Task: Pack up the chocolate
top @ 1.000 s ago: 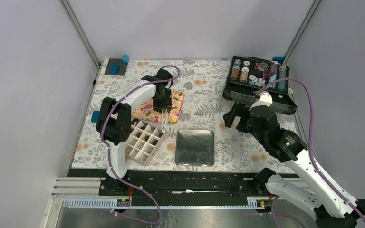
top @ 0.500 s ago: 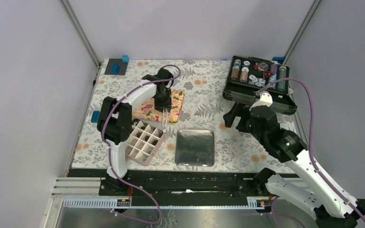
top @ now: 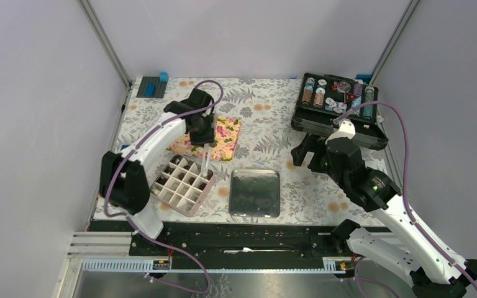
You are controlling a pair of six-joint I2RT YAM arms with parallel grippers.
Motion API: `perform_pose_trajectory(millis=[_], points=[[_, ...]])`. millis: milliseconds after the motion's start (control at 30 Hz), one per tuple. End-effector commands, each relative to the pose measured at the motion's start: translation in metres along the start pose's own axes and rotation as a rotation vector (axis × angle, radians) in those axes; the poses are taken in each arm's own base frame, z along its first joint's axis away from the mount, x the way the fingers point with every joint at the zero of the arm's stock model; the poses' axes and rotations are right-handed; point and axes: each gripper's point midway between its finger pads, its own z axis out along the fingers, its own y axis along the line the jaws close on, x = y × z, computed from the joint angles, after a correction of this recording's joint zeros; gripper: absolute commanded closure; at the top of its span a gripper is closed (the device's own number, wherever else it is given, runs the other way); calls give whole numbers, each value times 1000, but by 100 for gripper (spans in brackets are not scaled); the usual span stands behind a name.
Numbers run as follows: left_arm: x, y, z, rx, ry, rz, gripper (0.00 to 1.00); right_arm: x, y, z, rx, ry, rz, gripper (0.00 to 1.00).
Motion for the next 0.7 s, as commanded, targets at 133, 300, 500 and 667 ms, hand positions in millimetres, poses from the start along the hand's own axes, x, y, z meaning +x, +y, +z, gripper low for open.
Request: perform_pose_trajectory(millis=[133,300,500,667], points=[[65,28,-57,-1,17,2,94,-10,7,-2,-29,-32,20,1],[102,43,-90,-7,35,-23,94,-10,10,-1,-37,-28,21,1],[137,53,-124,13,73,-74,94,-10,12,-1,-45,-29,23,1],[165,57,-140,22,139,-127,94,-6,14,2,-62,-24,36,1]])
